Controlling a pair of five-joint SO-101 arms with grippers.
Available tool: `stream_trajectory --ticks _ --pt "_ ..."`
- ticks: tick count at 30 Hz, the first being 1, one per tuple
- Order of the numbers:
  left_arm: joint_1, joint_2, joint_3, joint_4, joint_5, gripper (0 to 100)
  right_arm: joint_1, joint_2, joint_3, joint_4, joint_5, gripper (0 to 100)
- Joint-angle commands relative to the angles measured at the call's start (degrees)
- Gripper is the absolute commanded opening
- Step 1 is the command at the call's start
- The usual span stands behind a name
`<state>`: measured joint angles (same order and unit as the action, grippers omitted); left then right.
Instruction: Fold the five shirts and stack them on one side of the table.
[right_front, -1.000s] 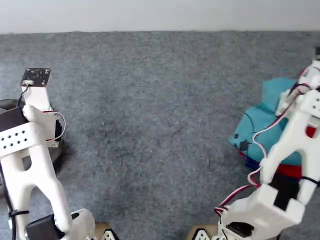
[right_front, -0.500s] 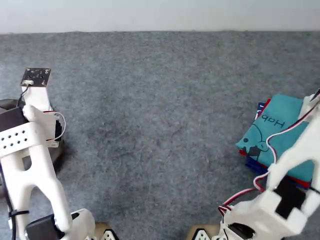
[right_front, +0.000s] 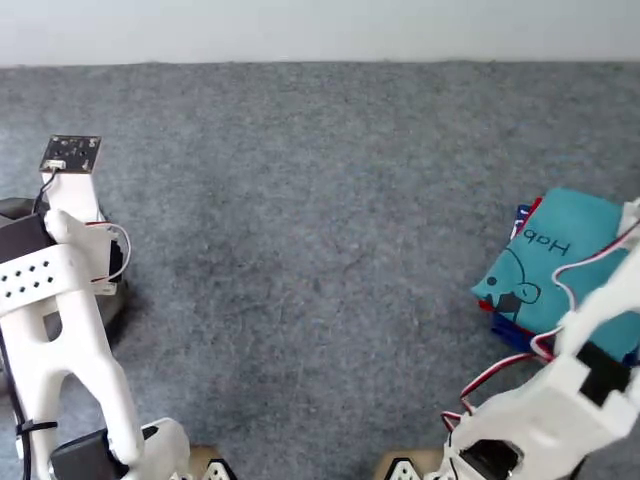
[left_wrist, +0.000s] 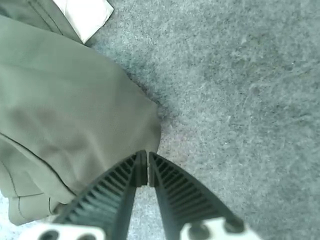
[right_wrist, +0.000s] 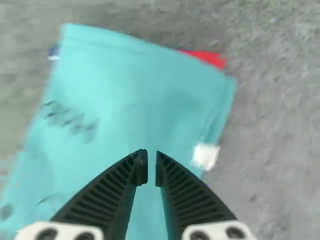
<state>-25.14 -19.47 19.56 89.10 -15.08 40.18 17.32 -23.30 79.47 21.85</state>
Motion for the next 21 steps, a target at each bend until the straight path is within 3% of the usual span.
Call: stream_trajectory --ticks 1,4,6,12,21 --pt "-0.18 -1.76 -0.57 0.44 -0.09 1 3.74 5.76 -2.11 -10.95 4.04 4.9" --pt "0.00 -1.76 -0.66 1.49 -0.09 1 5.67 11.74 -2.46 -17.27 5.98 4.9" --pt "0.09 -1.93 -0.75 2.37 -0.09 1 6.46 11.65 -4.40 -15.78 5.98 4.9" --pt "0.09 -8.00 -3.47 3.52 -0.09 1 4.53 0.75 -12.57 -0.48 -0.18 4.9" --pt "-0.26 -15.03 -2.95 2.02 -1.32 2 -3.91 -14.81 -12.84 22.20 -0.44 4.9"
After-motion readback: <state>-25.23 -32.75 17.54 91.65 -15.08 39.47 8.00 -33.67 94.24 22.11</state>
